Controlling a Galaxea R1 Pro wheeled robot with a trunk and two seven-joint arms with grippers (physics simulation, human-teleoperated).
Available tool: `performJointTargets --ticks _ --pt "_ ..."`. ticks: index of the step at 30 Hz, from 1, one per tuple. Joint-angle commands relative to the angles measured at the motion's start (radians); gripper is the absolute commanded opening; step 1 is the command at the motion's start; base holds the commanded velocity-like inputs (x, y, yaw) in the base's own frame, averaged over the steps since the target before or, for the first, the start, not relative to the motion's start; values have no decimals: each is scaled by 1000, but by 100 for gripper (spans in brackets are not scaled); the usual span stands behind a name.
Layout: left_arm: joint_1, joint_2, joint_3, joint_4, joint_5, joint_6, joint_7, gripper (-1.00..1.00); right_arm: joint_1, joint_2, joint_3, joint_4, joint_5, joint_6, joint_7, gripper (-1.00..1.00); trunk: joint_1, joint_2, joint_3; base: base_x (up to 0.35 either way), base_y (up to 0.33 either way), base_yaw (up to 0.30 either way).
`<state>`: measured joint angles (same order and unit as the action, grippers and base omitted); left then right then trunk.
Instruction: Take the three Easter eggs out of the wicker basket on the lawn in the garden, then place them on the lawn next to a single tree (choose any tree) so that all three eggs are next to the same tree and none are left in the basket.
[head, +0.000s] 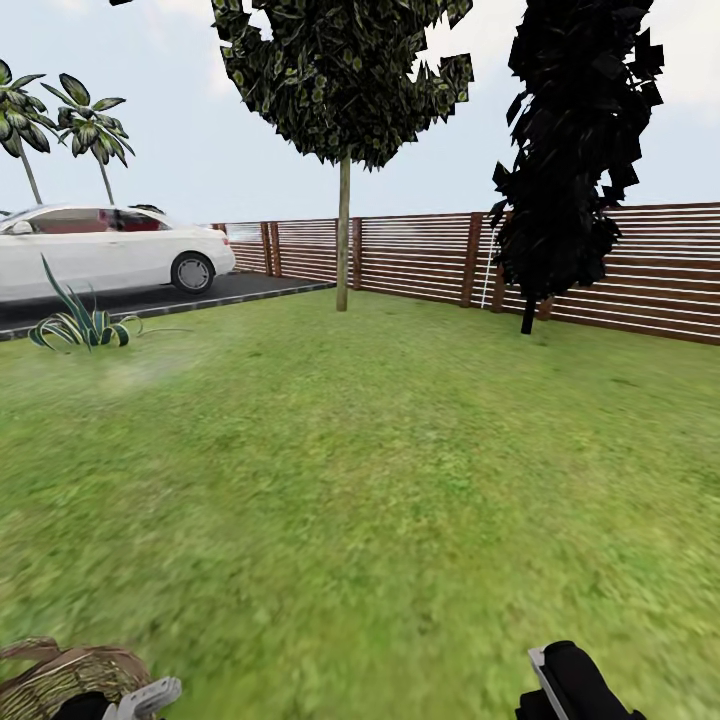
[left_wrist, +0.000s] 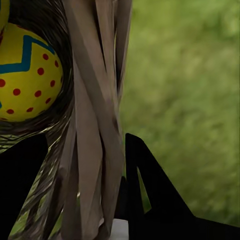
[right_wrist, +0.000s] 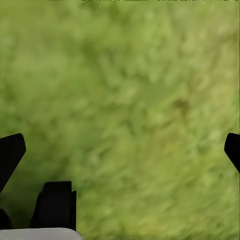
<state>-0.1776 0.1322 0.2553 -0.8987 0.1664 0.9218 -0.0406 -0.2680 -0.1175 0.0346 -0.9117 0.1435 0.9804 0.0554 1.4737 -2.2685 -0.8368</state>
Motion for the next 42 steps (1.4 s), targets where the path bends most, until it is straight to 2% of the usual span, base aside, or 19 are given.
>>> performJointTargets --ticks 1,3,5,6,9,14,19,21,23,27,34,37,42 --pt "0 0 2 0 1 5 -4 -100 0 0 7 -1 8 5 6 100 0 0 -1 0 0 0" --pt "0 -3 -4 -6 -2 -1 -9 -100 -6 7 15 5 7 -1 8 100 0 0 -1 0 0 0" --pt "0 8 -13 -18 5 -12 -14 -100 -18 -5 26 16 -2 -12 16 100 0 0 -1 0 0 0" --pt "0 2 -13 -17 10 -18 -11 -100 -23 1 32 22 -7 -18 22 100 0 0 -1 0 0 0" --pt "1 19 -12 -22 16 -20 -16 -100 -40 -16 49 16 -18 -32 35 100 0 0 -1 0 0 0" --pt "1 47 -7 -24 29 -47 -15 -100 -68 13 65 31 -16 -38 34 100 -16 28 12 0 0 0" --pt "1 47 -7 -25 30 -47 -13 -100 -88 41 65 34 -16 -40 33 100 -35 63 27 0 0 0" --pt "1 46 -8 -25 17 -47 -12 -100 -88 50 68 35 -17 -40 32 100 -42 77 34 0 0 0" --pt "1 47 -8 -25 17 -47 -12 -100 -88 50 92 45 -17 -41 29 100 -50 91 40 0 0 18" --pt "1 47 -7 -34 17 -47 -13 -100 -88 50 96 75 -16 -69 25 100 -50 91 40 0 0 238" --pt "1 48 -5 -35 17 -47 -12 -100 -88 53 96 84 -16 -71 25 100 -50 91 40 0 0 285" --pt "1 51 -4 -36 17 -47 -13 -100 -88 67 97 85 -16 -73 24 100 -50 91 40 0 0 285" --pt "1 52 -4 -36 18 -47 -15 -100 -88 68 97 85 -16 -77 24 100 -50 91 40 0 0 285"
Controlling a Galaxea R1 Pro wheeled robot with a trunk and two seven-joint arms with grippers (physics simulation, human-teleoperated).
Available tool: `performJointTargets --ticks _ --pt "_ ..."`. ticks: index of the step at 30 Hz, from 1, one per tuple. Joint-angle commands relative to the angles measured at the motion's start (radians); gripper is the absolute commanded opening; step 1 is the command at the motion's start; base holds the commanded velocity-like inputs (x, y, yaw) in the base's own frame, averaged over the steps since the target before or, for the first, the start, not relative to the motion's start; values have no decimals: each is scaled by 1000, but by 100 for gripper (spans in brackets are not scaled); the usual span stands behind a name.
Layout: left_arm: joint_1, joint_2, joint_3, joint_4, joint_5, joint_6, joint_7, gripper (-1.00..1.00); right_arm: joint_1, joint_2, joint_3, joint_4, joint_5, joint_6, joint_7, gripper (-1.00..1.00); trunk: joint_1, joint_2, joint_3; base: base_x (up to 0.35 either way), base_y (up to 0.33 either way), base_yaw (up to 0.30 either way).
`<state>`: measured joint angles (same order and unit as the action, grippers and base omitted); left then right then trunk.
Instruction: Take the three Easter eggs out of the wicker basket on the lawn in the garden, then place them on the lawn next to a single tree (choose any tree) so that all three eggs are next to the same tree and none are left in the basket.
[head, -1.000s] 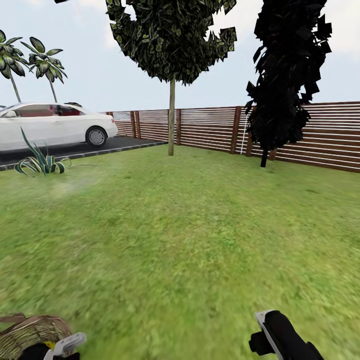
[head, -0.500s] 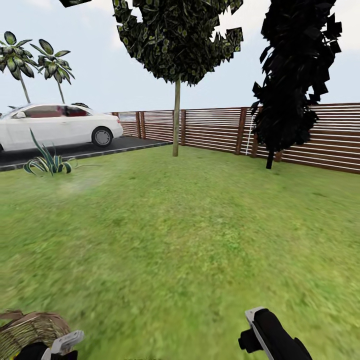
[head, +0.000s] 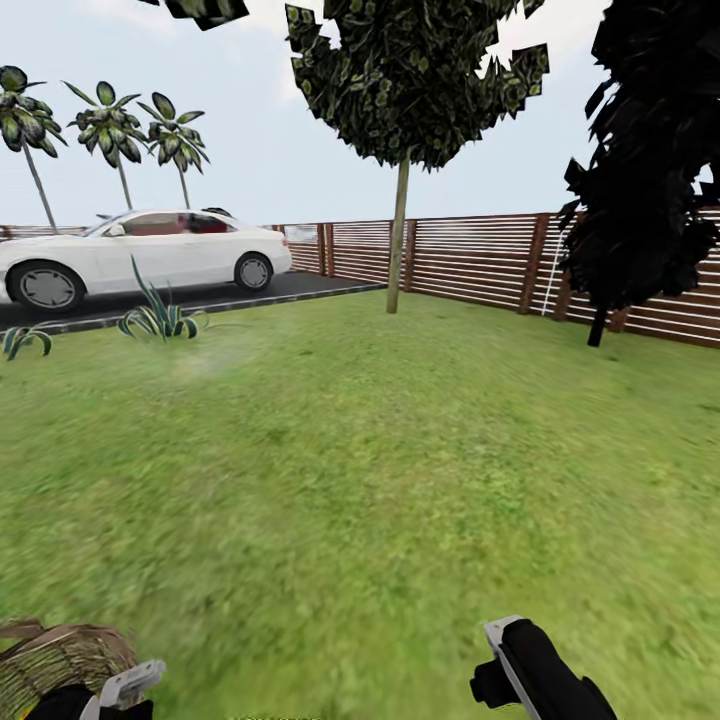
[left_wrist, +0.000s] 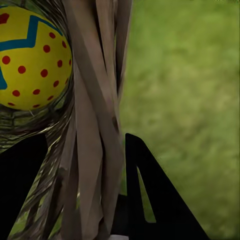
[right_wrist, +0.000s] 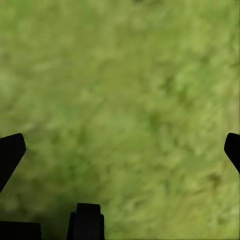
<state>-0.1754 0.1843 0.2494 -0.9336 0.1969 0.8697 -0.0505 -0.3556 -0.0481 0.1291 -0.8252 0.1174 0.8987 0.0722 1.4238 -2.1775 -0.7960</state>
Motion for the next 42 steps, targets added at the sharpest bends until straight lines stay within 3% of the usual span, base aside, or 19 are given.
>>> performJointTargets --ticks 1,14,42 --pt "-1 0 2 -1 -13 5 -5 -100 -1 -1 3 -2 10 5 8 100 0 0 -1 0 0 285" --pt "-1 1 4 -1 -13 5 -6 -100 0 11 3 -1 11 5 7 100 0 0 -1 0 0 285" --pt "-1 1 4 -1 -13 5 -6 -100 0 11 1 34 10 4 7 100 0 0 -1 0 0 286"
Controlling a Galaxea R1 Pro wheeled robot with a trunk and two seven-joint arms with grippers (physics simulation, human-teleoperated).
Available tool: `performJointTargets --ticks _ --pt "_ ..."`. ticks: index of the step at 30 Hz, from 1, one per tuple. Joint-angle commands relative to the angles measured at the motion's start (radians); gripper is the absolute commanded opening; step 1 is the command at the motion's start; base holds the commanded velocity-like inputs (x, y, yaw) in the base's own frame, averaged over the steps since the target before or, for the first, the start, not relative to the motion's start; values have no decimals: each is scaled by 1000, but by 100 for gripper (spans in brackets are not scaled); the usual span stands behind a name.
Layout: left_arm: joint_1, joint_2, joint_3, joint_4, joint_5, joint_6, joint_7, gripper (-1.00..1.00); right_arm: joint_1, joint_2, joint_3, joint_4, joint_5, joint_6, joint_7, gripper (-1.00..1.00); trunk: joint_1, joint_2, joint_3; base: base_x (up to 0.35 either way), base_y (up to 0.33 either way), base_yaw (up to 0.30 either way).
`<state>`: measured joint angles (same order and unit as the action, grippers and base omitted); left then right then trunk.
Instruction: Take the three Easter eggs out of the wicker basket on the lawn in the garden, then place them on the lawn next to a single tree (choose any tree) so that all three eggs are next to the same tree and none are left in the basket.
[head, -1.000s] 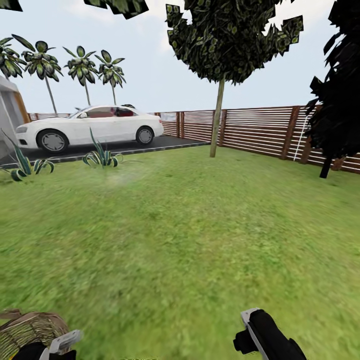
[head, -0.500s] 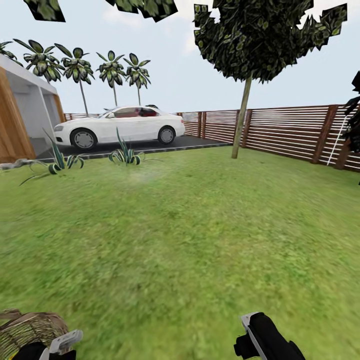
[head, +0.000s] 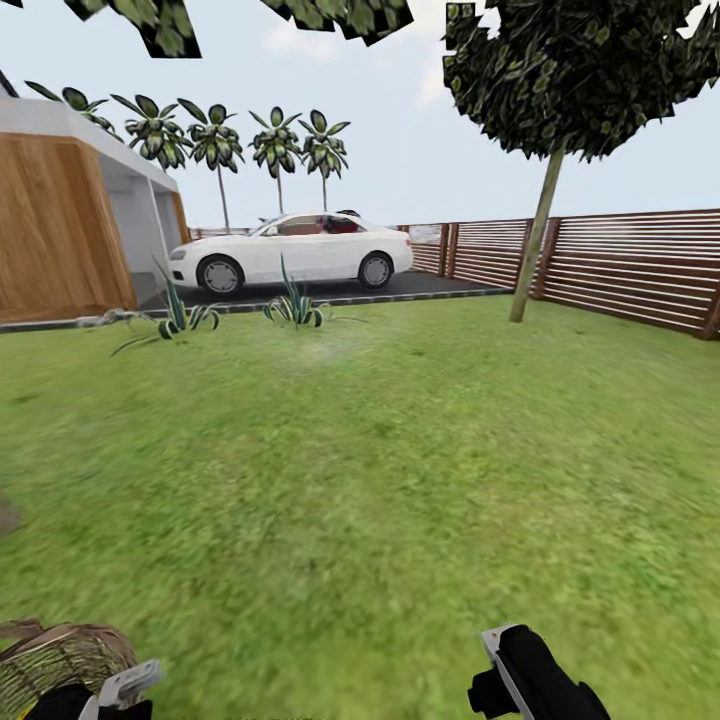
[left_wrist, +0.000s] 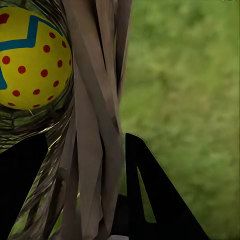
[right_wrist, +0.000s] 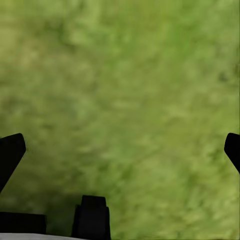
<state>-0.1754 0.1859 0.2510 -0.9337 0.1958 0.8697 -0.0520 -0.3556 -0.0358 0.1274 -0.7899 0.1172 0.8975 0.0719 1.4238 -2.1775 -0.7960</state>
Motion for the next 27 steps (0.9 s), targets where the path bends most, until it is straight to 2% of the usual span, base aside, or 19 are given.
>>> performJointTargets --ticks 1,27 --pt "-1 0 2 -1 -12 5 -5 -100 0 -1 3 -2 10 5 8 100 0 0 -1 0 0 286" --pt "-1 0 2 -19 -12 6 -5 -100 -1 8 5 -2 10 4 6 100 0 0 -1 0 0 287"
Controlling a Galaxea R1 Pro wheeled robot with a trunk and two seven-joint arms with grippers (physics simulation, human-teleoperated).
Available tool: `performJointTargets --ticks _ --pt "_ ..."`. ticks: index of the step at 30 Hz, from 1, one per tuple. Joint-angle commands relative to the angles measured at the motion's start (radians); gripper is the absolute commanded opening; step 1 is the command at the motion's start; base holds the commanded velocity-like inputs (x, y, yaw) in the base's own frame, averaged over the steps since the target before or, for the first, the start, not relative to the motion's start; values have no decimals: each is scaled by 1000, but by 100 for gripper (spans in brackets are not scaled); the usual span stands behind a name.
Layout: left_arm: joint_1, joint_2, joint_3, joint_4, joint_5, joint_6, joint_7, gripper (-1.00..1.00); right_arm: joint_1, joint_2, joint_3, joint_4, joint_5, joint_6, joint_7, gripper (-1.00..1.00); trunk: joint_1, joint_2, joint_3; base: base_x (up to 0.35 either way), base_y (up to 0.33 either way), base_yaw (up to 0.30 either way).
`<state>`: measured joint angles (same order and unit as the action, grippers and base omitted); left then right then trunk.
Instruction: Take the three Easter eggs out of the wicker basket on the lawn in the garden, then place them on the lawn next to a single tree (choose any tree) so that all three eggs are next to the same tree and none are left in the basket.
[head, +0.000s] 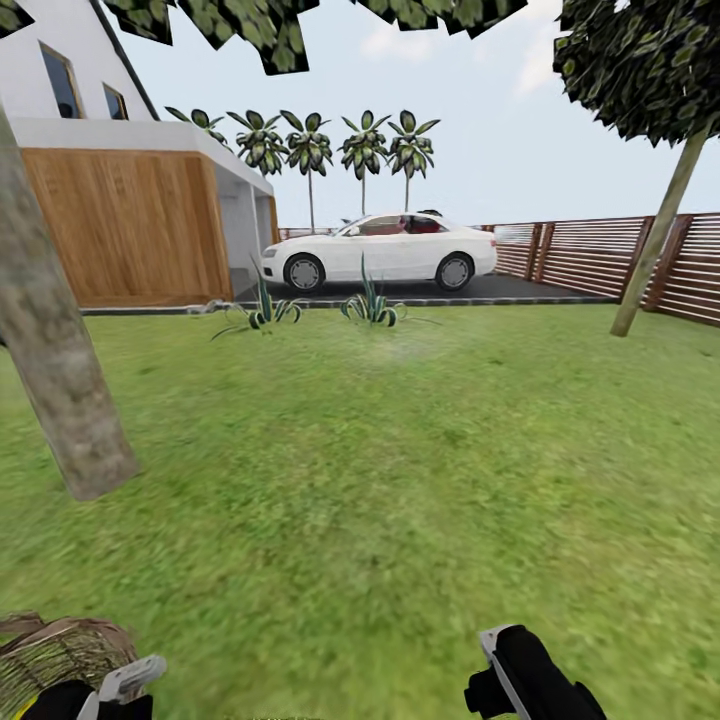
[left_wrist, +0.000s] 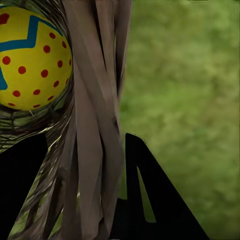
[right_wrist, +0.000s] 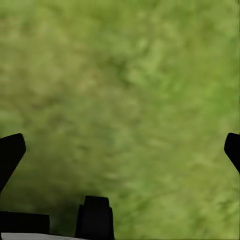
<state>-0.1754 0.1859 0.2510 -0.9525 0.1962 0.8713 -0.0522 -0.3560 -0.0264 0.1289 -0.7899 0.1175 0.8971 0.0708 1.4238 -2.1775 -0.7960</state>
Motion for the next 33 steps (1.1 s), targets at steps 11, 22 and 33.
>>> performJointTargets --ticks 11,22,33 --pt "-1 0 2 -2 -12 6 -6 -100 0 -1 3 -2 10 5 8 100 0 0 -1 237 0 286" --pt "-1 7 2 -2 -12 5 -6 -100 0 0 2 -2 10 5 9 100 0 0 -1 336 0 133" --pt "-1 7 2 -3 -11 5 -6 -100 0 0 3 -1 10 -31 9 100 0 0 -1 337 0 118"
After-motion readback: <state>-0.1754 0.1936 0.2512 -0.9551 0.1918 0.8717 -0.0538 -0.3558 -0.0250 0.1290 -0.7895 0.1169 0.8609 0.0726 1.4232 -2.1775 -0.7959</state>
